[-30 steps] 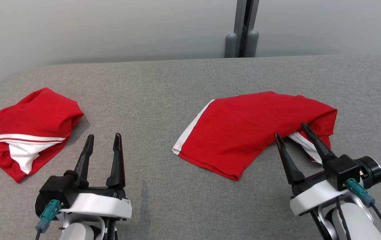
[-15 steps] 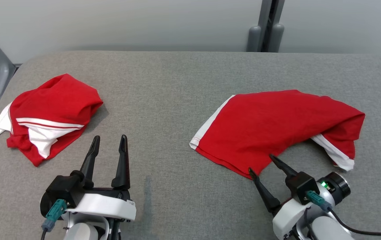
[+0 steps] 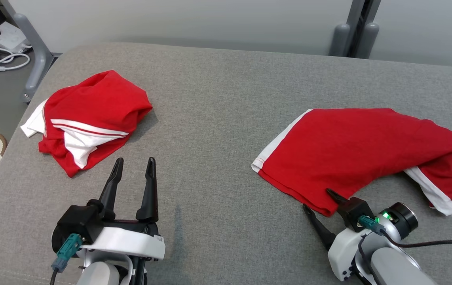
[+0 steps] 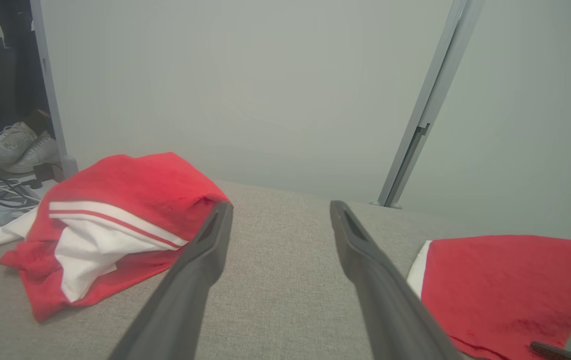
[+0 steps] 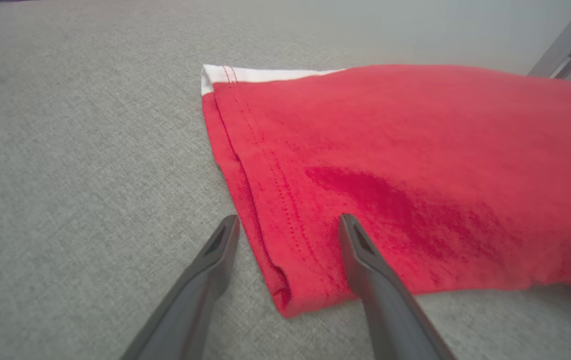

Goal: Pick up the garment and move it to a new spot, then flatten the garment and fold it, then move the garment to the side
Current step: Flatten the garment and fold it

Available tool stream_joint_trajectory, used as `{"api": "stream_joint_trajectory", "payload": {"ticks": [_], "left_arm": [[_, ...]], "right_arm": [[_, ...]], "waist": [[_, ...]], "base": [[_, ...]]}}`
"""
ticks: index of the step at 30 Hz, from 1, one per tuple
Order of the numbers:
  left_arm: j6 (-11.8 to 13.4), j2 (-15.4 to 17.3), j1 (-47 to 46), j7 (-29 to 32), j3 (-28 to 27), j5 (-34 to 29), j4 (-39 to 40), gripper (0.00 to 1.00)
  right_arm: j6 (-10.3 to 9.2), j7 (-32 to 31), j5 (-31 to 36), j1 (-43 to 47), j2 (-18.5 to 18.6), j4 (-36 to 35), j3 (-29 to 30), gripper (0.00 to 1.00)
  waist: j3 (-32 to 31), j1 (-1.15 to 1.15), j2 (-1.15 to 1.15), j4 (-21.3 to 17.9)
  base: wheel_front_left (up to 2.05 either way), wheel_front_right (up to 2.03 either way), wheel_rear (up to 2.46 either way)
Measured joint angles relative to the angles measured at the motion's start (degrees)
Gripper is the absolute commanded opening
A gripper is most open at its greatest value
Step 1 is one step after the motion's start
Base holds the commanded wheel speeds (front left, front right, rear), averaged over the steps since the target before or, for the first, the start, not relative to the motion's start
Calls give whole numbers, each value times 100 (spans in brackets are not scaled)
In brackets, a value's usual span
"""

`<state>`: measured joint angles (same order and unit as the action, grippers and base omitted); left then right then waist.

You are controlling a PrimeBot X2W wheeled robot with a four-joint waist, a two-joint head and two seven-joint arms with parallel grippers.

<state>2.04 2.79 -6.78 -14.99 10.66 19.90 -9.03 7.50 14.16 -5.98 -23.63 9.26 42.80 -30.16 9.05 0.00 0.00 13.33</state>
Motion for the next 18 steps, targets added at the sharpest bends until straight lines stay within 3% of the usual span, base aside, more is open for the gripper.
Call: {"api": "stream_joint_trajectory", "payload": {"ticks": [6, 7, 8, 9, 18], "left_arm": [[-2, -1, -27, 1, 21, 65, 83, 100], [-2, 0, -27, 1, 21, 65, 81, 100], [-3, -1, -27, 1, 20, 65, 82, 100], [-4, -2, -27, 1, 19, 65, 83, 100], [-3, -1, 58, 1, 54, 87, 57, 100]], "right_arm": [[1, -77, -75, -241, -54, 634, -31, 100], [1, -125, -99, -283, -79, 728, -49, 36], [1, -138, -137, -314, -109, 810, -70, 22], [1, -141, -149, -332, -127, 858, -90, 0], [0, 0, -528, -486, -325, 987, -457, 0]], "waist": [[39, 0, 0, 149], [29, 0, 0, 160], [13, 0, 0, 169], [-3, 0, 0, 176], [-262, 0, 0, 153]], "base": [[0, 0, 0], [0, 0, 0], [0, 0, 0], [0, 0, 0], [0, 0, 0]]}}
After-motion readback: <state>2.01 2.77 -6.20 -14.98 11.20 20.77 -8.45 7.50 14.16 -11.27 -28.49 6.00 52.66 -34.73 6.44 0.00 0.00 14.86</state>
